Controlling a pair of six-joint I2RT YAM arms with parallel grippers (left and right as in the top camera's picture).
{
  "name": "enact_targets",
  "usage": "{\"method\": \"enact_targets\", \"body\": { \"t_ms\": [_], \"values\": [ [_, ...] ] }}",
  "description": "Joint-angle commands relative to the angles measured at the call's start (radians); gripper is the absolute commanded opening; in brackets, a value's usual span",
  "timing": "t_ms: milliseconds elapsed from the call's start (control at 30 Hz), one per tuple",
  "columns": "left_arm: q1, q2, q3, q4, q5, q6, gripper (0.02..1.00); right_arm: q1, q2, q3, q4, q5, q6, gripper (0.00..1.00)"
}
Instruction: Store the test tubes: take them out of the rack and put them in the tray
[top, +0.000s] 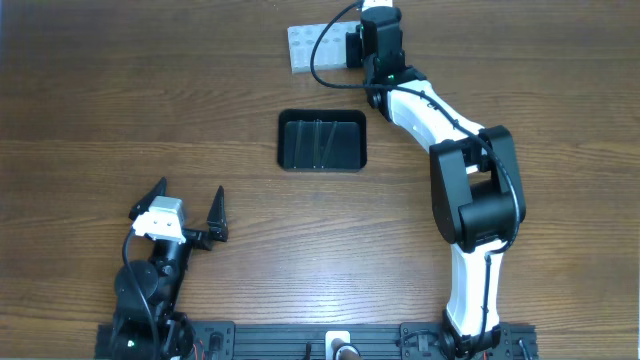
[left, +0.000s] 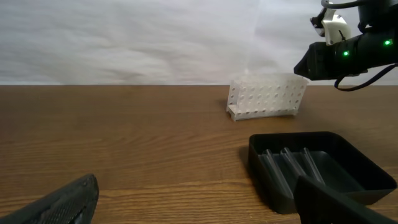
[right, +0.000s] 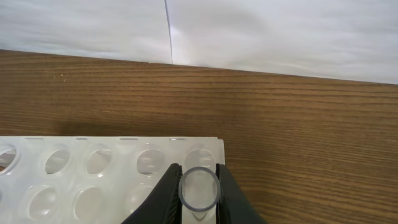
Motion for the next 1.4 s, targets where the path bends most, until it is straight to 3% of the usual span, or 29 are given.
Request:
{"method": "enact_targets", "body": {
  "t_ms": [33, 400, 867, 1067, 1400],
  "values": [
    [0.006, -0.008, -0.005, -0.002, 0.013, 0.011, 1.000, -0.008, 0.015, 0.005, 0.008, -0.004, 0.000, 0.115],
    [0.006, -0.008, -0.005, -0.002, 0.013, 0.011, 1.000, 0.007, -0.046, 0.005, 0.002, 0.006, -0.002, 0.086],
    [0.006, -0.008, -0.005, -0.002, 0.013, 0.011, 1.000, 0.050, -0.436, 0.005, -0.095, 0.034, -0.001, 0.080],
    [0.006, -0.008, -0.005, -0.002, 0.013, 0.011, 1.000, 0.093, -0.545, 0.005, -0.368, 0.028, 0.119, 0.075],
    [0.006, -0.008, -0.005, -0.002, 0.013, 0.011, 0.998, 0.129, -0.486, 0.000, -0.884, -0.101, 0.316, 0.066]
  ]
}}
